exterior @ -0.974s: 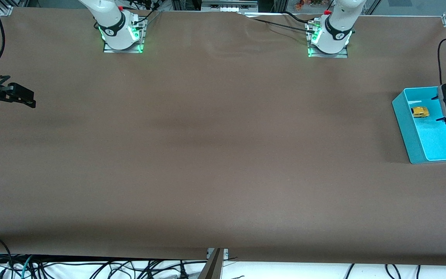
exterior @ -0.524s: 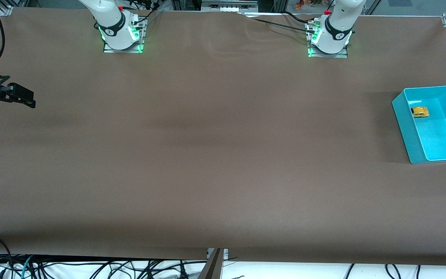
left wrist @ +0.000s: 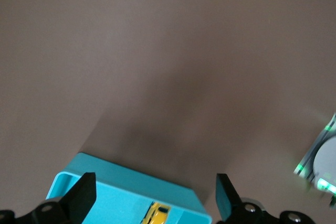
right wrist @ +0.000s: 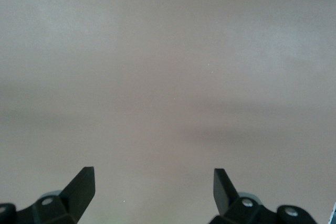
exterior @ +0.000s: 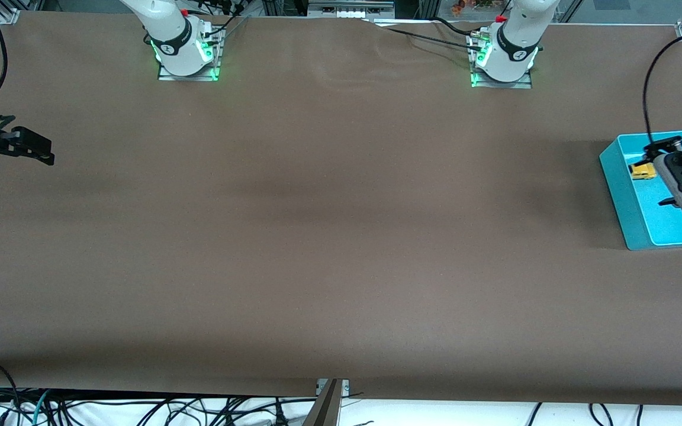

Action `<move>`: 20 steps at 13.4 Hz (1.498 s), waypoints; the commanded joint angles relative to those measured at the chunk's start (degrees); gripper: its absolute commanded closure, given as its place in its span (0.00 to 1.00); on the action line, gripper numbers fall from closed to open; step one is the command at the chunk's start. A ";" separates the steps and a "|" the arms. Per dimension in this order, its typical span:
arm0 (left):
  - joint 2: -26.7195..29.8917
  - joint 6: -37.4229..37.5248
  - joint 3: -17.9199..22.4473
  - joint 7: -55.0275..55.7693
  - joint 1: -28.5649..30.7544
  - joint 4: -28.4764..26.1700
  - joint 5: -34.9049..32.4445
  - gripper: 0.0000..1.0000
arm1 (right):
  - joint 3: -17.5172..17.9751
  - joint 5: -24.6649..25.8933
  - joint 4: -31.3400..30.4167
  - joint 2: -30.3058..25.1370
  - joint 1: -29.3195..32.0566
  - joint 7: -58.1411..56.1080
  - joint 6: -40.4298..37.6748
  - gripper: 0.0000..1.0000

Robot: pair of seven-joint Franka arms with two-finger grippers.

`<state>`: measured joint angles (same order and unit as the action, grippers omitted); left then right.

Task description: Wind and store yellow beetle car

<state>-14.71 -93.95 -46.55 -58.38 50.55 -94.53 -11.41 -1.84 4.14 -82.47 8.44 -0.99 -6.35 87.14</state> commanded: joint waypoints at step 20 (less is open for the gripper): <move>20.15 -5.90 46.55 54.69 -53.10 -9.35 13.43 0.00 | 0.34 -0.80 0.38 -0.09 0.55 0.28 -0.22 0.00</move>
<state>2.11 -99.03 -0.64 -4.61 -2.09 -99.56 1.28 -1.83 4.14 -82.47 8.45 -0.97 -6.35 87.15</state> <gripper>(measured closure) 0.000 0.000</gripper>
